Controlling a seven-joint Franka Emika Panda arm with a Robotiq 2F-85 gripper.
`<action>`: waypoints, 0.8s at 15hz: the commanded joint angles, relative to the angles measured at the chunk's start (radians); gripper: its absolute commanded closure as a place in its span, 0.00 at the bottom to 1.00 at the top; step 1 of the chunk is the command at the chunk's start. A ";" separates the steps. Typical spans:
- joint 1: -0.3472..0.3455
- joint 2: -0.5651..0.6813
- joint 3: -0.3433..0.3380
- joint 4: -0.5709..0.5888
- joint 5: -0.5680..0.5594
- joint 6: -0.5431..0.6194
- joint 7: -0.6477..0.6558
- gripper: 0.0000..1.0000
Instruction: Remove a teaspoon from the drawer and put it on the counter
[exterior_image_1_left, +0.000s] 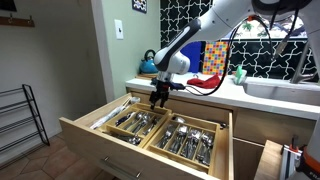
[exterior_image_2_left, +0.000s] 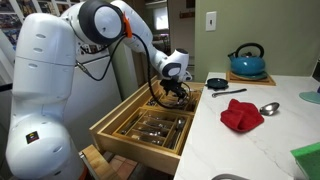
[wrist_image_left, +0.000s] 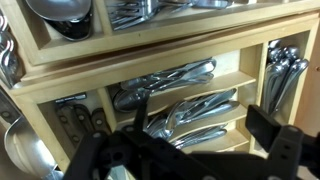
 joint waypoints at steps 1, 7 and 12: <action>-0.030 0.068 0.035 0.066 -0.002 -0.015 -0.003 0.00; -0.035 0.156 0.038 0.149 -0.028 -0.017 0.022 0.38; -0.044 0.220 0.046 0.210 -0.032 -0.021 0.021 0.65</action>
